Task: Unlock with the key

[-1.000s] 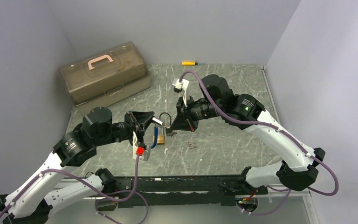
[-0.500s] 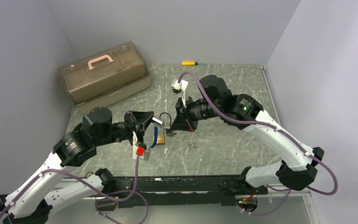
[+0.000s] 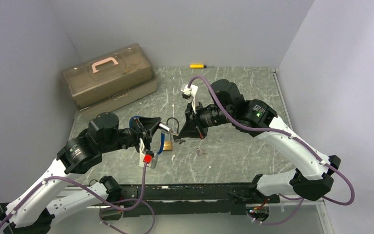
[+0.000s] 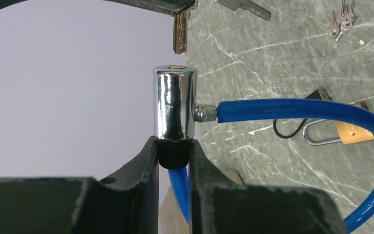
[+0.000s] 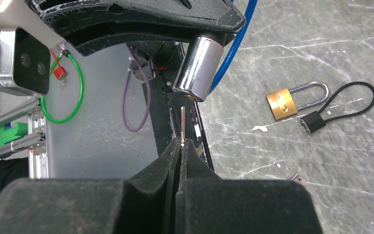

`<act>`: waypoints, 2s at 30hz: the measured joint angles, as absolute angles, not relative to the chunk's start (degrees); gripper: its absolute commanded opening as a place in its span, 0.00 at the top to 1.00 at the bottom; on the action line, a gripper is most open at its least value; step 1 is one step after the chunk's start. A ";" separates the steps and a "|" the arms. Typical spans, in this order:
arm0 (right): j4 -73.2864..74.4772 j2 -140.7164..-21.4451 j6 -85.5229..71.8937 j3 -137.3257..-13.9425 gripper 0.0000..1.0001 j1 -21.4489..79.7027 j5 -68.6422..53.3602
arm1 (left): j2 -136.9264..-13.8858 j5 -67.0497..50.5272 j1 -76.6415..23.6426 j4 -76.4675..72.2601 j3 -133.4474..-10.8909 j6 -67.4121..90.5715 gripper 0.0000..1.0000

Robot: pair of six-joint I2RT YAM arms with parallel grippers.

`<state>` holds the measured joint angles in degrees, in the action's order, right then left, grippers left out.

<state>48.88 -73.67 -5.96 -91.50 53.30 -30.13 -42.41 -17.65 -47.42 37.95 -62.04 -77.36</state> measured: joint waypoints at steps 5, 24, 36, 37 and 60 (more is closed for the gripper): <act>48.77 -73.67 -5.96 -91.50 1.00 53.30 -30.13 | -42.24 -17.65 -47.42 37.93 -62.04 -77.38 1.00; 47.03 -73.93 -6.00 -91.50 1.00 53.30 -30.00 | -42.09 -17.67 -47.42 37.98 -62.04 -77.41 1.00; 47.05 -74.15 -6.02 -91.42 1.00 53.30 -28.45 | -41.95 -17.45 -47.40 37.98 -61.93 -77.43 1.00; 47.03 -74.17 -6.02 -91.42 1.00 53.30 -28.27 | -41.91 -17.47 -47.40 37.98 -61.91 -77.43 1.00; 43.75 -75.81 -10.17 -89.27 1.00 53.28 -24.08 | -42.15 -12.49 -47.75 38.72 -60.95 -77.97 1.00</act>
<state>43.75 -75.81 -10.17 -89.27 53.28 -24.08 -42.15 -12.49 -47.75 38.72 -60.95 -77.97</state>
